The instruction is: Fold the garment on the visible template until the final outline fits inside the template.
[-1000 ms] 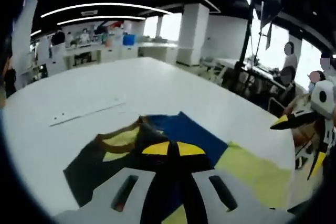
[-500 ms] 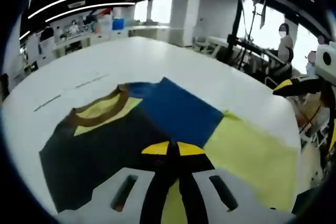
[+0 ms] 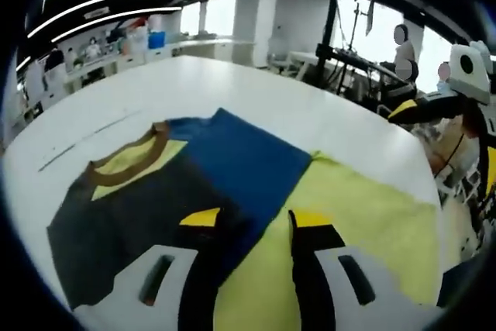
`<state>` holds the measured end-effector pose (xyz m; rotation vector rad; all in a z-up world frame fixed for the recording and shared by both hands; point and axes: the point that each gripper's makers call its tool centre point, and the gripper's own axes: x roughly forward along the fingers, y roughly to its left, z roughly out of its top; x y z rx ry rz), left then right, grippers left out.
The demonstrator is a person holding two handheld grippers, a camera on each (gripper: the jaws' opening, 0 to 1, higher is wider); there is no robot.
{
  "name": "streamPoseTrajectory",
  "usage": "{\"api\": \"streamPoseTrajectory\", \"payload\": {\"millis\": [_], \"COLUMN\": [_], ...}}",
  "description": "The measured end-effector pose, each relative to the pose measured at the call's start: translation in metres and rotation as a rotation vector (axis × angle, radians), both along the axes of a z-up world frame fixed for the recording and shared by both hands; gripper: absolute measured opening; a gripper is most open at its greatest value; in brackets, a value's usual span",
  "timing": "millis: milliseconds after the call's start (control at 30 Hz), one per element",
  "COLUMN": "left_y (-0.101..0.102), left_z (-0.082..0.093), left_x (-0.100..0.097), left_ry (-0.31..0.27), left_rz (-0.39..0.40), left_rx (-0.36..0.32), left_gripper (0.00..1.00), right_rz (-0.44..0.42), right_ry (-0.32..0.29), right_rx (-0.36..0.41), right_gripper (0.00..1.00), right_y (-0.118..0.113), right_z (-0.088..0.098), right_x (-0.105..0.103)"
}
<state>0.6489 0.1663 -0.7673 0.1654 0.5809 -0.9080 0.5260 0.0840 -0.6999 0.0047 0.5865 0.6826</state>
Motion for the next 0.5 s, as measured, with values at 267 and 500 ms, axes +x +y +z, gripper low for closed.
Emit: {"api": "streamPoseTrajectory", "payload": {"millis": [267, 500], "left_y": [0.014, 0.035], "left_z": [0.019, 0.022], "left_x": [0.016, 0.027], "left_ry": [-0.055, -0.051], "left_rz": [0.097, 0.188], "left_rx": [-0.054, -0.067], "left_gripper": [0.64, 0.76], "right_rz": [0.025, 0.05], "right_ry": [-0.021, -0.043], "right_rx": [0.003, 0.007], "right_gripper": [0.99, 0.99], "right_y": [0.002, 0.006], "right_z": [0.006, 0.011], "right_x": [-0.002, -0.004]}}
